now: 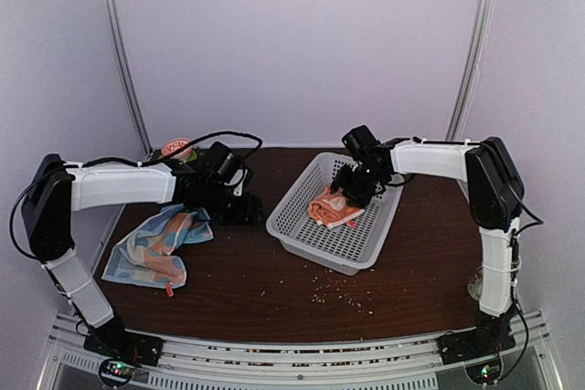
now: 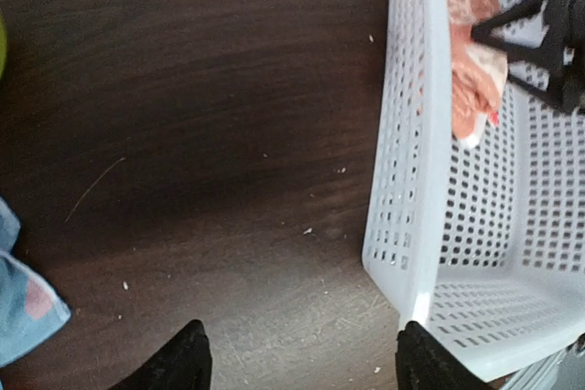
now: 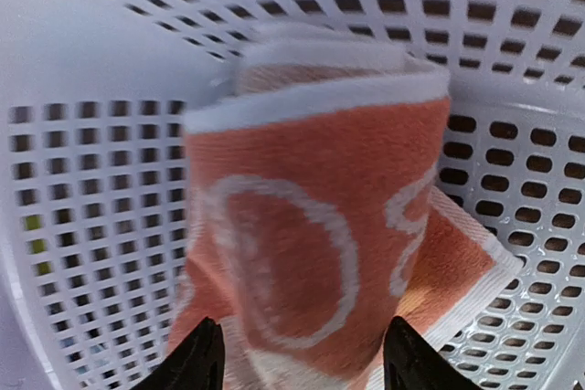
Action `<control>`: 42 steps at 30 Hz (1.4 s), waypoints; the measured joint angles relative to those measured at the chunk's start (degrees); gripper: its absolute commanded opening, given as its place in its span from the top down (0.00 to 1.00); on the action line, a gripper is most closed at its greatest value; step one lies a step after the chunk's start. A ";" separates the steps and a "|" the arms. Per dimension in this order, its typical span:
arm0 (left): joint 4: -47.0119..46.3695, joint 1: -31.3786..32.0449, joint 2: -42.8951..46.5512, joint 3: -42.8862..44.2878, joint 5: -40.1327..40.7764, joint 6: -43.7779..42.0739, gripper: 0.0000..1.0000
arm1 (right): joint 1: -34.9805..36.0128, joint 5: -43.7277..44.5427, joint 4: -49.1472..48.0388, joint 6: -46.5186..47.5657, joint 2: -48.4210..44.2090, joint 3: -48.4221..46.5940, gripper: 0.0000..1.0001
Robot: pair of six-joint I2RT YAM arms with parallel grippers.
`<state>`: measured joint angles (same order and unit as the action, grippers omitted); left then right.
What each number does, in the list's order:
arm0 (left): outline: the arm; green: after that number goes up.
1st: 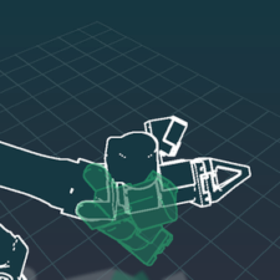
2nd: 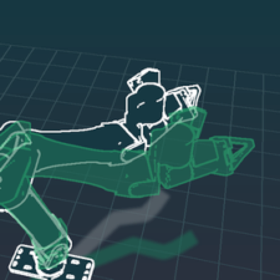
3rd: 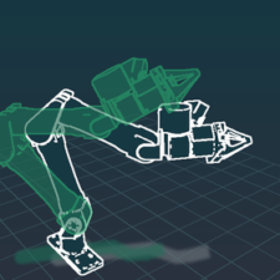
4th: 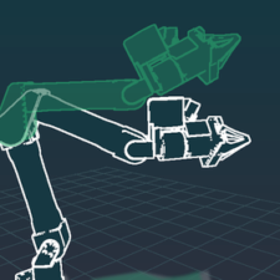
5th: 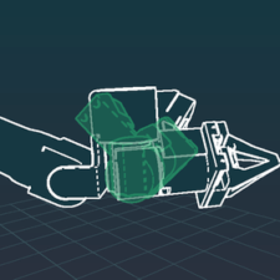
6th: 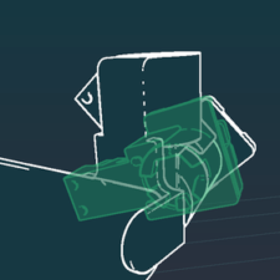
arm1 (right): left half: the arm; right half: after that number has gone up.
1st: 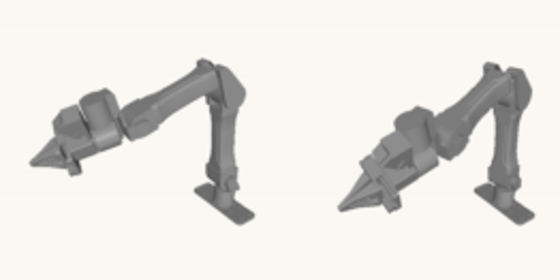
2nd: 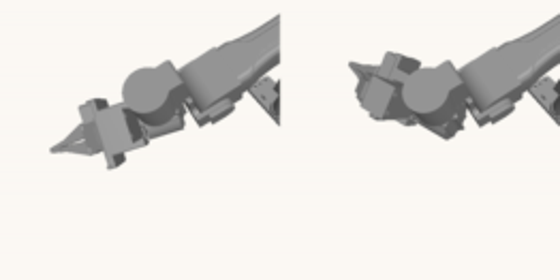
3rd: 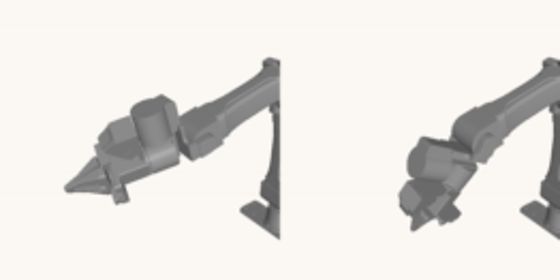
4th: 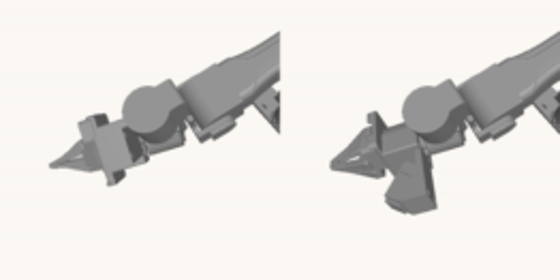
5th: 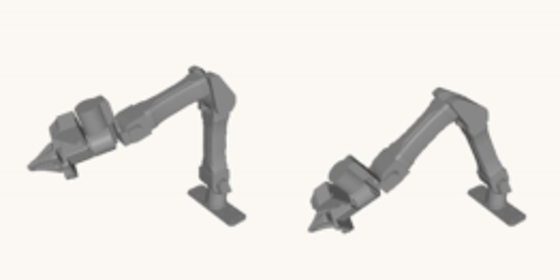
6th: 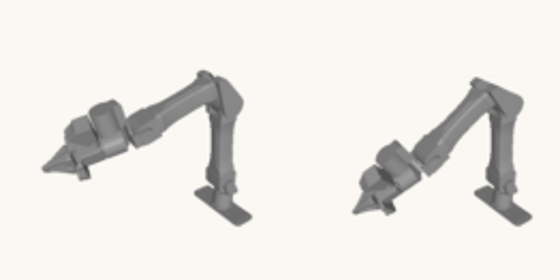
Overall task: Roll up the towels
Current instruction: Adjust the towel in the bin, then pick up the towel from the bin, then move the bin to the center of the board.
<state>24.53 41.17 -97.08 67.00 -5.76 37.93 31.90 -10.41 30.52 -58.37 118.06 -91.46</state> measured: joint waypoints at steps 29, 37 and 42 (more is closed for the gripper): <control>3.43 0.83 -22.23 29.18 -7.13 -3.98 1.00 | -1.57 9.38 4.44 23.78 -59.84 8.66 1.00; 3.76 2.93 -35.67 48.26 -6.58 4.48 1.00 | -1.79 14.97 6.01 27.15 -68.72 18.01 1.00; 1.75 5.38 -46.31 63.36 -4.74 11.02 1.00 | -1.84 16.52 4.57 27.08 -73.72 23.39 1.00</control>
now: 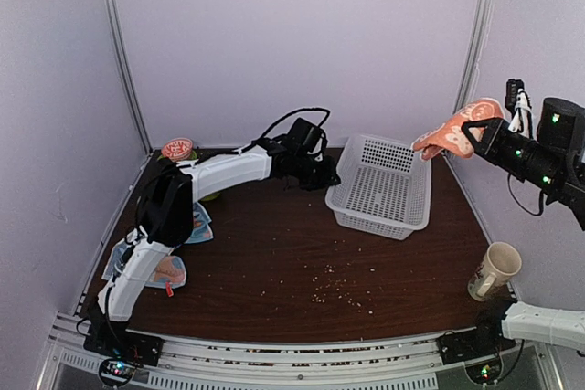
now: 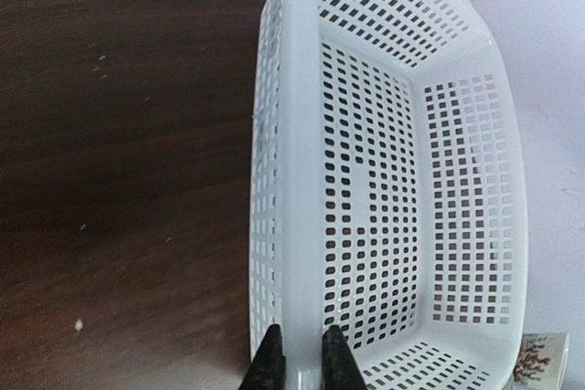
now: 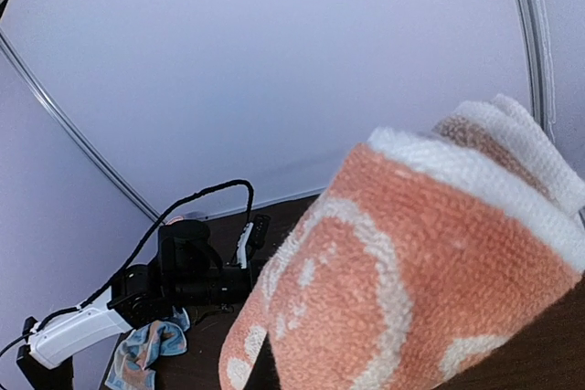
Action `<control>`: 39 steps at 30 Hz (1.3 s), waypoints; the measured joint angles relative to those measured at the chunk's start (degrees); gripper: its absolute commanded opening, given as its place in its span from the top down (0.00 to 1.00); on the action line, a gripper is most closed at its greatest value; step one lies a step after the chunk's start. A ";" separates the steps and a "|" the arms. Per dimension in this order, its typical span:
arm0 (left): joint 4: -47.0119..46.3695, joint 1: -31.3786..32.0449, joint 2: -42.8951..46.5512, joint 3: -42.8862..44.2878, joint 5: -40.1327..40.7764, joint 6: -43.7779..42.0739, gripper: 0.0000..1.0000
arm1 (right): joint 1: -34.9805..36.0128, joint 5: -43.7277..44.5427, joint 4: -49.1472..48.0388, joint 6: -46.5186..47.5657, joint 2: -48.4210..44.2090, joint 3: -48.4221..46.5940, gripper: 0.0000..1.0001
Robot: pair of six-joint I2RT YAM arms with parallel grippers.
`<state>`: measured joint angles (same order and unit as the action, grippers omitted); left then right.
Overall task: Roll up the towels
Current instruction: Move the bin to the center of the board, then pass from the right arm to the left
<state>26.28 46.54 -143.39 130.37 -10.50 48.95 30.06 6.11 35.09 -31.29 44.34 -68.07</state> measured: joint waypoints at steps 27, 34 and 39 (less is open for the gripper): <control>-15.37 -1.38 68.89 -62.51 16.92 -5.49 0.02 | 23.34 -4.11 19.89 11.65 34.82 -21.81 1.00; -3.82 -1.22 82.84 -77.81 26.60 -6.99 0.02 | 27.36 7.13 28.50 11.10 57.31 -29.75 1.00; -0.44 -1.22 89.11 -84.21 30.05 -5.77 0.02 | 31.76 13.90 32.39 10.54 67.52 -34.29 1.00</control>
<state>25.85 45.32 -54.28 46.15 19.55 43.18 61.82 20.01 67.48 -20.75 111.85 -102.37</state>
